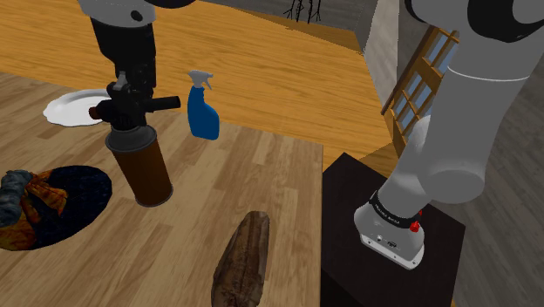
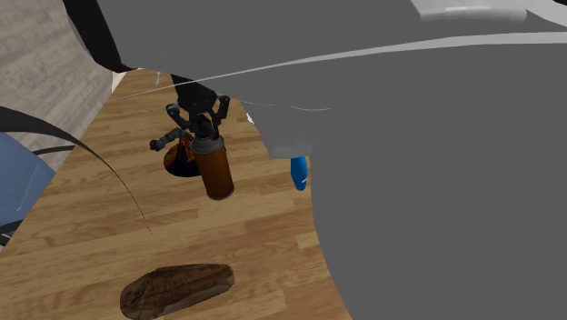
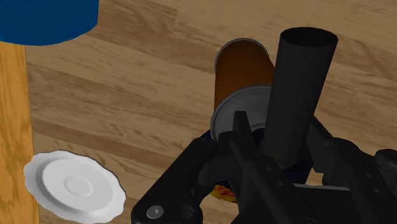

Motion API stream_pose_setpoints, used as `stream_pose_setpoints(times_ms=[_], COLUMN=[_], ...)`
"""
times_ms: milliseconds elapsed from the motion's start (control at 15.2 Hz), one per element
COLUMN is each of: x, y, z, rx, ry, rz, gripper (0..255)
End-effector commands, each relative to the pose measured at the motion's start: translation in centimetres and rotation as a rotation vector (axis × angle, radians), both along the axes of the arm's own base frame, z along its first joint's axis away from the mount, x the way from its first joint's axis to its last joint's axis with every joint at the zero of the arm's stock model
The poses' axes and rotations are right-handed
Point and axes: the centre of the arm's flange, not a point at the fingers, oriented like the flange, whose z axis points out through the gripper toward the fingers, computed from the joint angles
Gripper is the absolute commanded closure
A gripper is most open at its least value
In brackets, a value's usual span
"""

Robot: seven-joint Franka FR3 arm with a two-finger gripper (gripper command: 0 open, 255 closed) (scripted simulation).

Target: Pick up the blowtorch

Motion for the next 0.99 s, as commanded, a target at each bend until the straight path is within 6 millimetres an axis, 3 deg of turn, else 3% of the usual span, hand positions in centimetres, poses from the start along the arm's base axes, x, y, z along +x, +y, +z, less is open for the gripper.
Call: stream_pose_setpoints(times_ms=[0,264,924], x=[0.1,0.0,0.0], y=[0.0,0.1,0.1], z=[-0.1,-0.1,5.2], rx=[-0.001,-0.001,-0.001], ry=[0.0,0.0,0.0], rz=[-0.001,-0.001,-0.001], gripper=[255,255,255])
